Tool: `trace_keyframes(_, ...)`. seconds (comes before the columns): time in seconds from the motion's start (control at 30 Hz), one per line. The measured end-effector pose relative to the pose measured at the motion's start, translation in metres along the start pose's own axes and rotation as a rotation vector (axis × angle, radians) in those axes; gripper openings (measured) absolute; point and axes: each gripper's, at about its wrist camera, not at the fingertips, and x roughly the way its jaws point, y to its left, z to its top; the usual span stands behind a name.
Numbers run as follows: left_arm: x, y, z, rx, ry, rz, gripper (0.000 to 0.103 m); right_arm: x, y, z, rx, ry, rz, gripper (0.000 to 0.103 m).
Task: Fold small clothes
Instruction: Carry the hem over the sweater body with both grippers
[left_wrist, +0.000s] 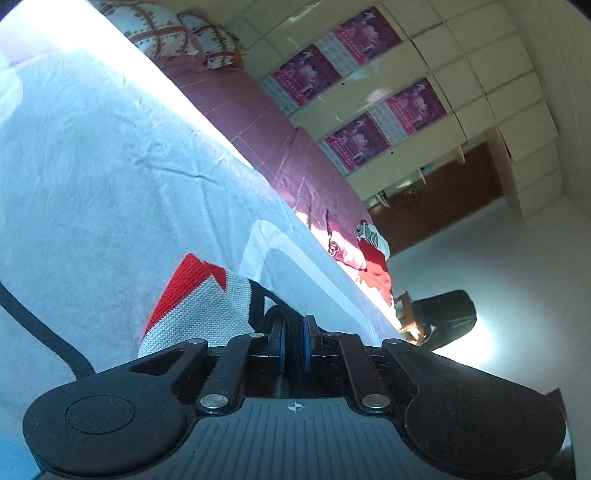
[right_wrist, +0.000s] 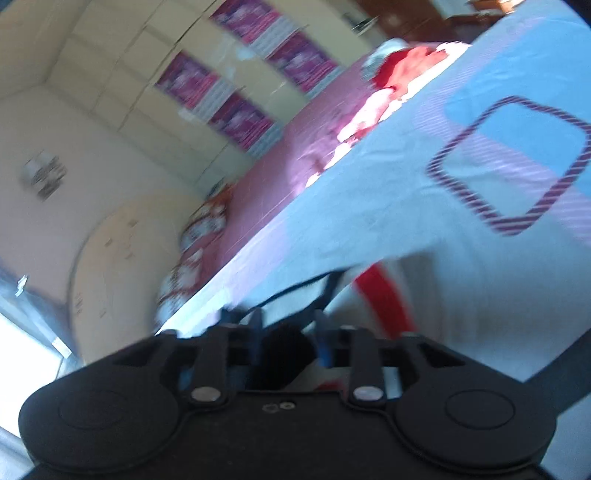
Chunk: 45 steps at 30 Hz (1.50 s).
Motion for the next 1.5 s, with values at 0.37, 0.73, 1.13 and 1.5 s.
trace_keyframes(0.37,-0.009,-0.017,-0.017,0.198,-0.118,0.024,0.079,-0.008,0.017,-0.003,-0.210,-0.002,0.024,0.047)
trace_keyframes(0.73,0.033,-0.078,-0.036,0.758,0.053,0.354,0.031,0.048,0.094,-0.037,-0.717,0.163,-0.225,0.027)
trace_keyframes(1.13,-0.010,-0.083,-0.039,0.710,-0.232,0.289,0.005,0.020,0.092,-0.028,-0.733,-0.097,-0.243,0.008)
trace_keyframes(1.5,0.031,-0.082,-0.031,0.701,-0.090,0.484,0.043,0.044,0.071,-0.017,-0.623,0.021,-0.294,0.031)
